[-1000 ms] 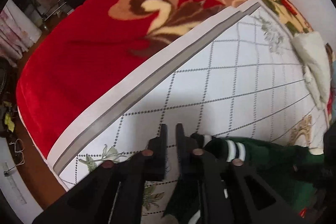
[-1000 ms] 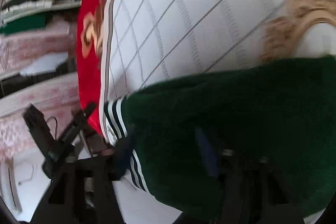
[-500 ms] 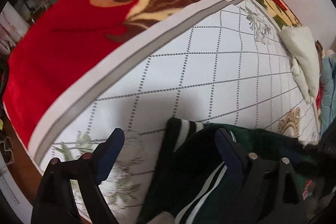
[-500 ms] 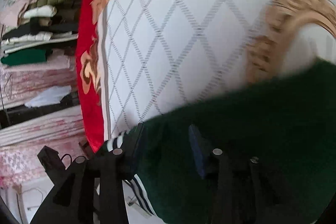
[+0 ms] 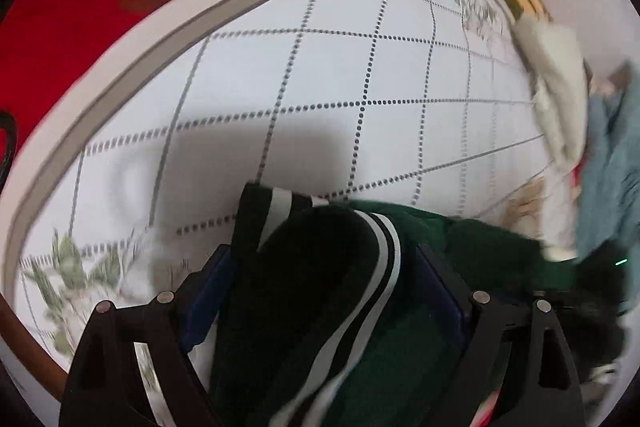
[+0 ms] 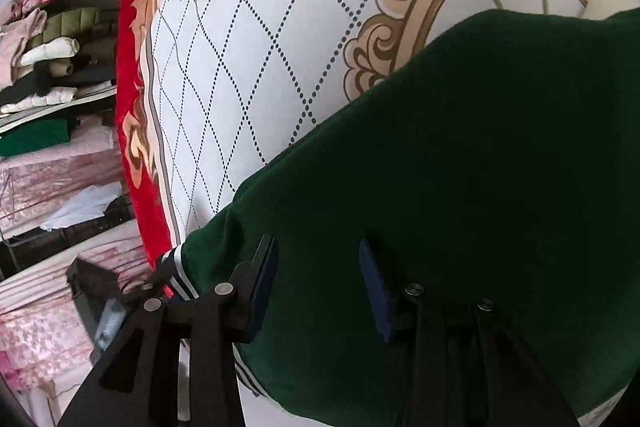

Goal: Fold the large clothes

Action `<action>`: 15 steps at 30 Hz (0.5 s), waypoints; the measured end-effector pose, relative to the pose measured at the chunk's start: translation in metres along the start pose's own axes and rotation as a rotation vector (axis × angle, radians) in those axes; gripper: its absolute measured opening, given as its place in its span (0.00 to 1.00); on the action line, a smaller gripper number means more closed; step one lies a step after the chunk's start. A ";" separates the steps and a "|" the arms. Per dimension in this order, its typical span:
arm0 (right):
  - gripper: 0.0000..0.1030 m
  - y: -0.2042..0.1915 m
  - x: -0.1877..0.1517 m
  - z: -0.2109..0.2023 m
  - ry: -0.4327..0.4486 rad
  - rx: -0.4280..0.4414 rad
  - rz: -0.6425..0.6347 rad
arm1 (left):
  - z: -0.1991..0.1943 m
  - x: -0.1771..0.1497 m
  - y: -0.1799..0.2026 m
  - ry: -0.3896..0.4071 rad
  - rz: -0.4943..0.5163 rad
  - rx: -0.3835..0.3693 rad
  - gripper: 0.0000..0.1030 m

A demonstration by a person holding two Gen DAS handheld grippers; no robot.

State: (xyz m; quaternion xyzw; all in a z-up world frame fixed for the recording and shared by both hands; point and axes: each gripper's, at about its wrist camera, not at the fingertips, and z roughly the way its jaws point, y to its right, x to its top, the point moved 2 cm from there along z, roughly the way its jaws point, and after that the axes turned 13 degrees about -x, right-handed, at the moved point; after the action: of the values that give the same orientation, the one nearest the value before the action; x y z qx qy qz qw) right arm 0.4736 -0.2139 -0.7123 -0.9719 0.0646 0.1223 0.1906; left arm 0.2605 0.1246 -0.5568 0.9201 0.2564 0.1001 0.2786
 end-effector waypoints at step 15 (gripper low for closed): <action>0.43 0.000 -0.003 -0.001 0.011 -0.016 -0.036 | -0.016 0.010 -0.009 0.161 0.071 0.073 0.07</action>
State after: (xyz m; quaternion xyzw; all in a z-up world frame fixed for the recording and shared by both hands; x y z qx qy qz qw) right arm 0.4704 -0.2143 -0.7105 -0.9751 0.0470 0.1138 0.1845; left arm 0.2601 0.1435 -0.5487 0.9271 0.2487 0.1741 0.2196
